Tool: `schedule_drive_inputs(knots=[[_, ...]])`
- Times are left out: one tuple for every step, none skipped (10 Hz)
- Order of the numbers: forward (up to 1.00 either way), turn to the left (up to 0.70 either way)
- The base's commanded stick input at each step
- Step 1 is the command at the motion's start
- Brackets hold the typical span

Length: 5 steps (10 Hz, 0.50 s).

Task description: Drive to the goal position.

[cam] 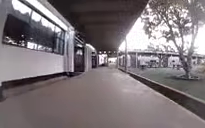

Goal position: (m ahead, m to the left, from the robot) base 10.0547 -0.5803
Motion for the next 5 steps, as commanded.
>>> schedule_drive_inputs(knots=[[0.7, 0.0], [0.7, 0.0], [0.7, 0.0], [0.7, 0.0], [0.7, 0.0]])
